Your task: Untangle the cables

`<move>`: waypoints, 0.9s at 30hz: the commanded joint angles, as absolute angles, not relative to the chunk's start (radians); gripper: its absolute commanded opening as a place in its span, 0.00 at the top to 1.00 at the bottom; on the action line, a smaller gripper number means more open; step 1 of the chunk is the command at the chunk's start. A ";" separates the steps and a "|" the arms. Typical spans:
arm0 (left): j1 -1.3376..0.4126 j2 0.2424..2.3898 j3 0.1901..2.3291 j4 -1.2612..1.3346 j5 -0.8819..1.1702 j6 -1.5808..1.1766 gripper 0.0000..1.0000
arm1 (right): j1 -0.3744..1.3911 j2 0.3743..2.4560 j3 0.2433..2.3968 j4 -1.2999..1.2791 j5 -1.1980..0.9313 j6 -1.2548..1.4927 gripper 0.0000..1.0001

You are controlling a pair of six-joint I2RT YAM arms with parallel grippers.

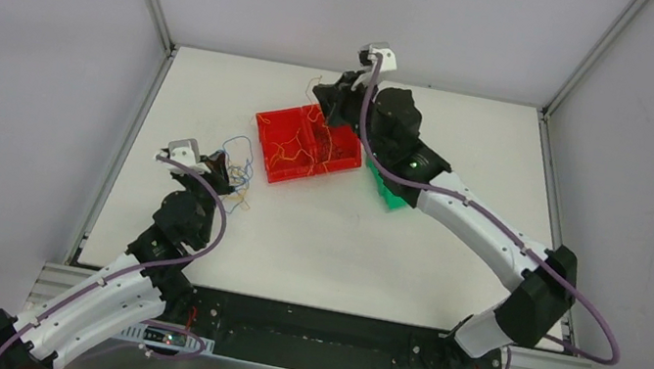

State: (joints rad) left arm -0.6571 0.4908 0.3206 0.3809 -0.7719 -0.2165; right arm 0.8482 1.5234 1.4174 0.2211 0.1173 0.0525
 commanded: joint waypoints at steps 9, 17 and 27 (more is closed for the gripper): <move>-0.658 0.509 0.316 0.433 -0.804 -0.209 1.00 | 0.852 1.769 1.666 0.342 0.183 -0.049 1.00; -0.658 0.516 0.314 0.437 -0.801 -0.208 1.00 | 0.853 1.889 1.768 0.367 0.124 -0.035 1.00; -0.658 0.530 0.309 0.444 -0.798 -0.206 1.00 | 0.854 2.046 2.034 0.342 0.230 -0.129 1.00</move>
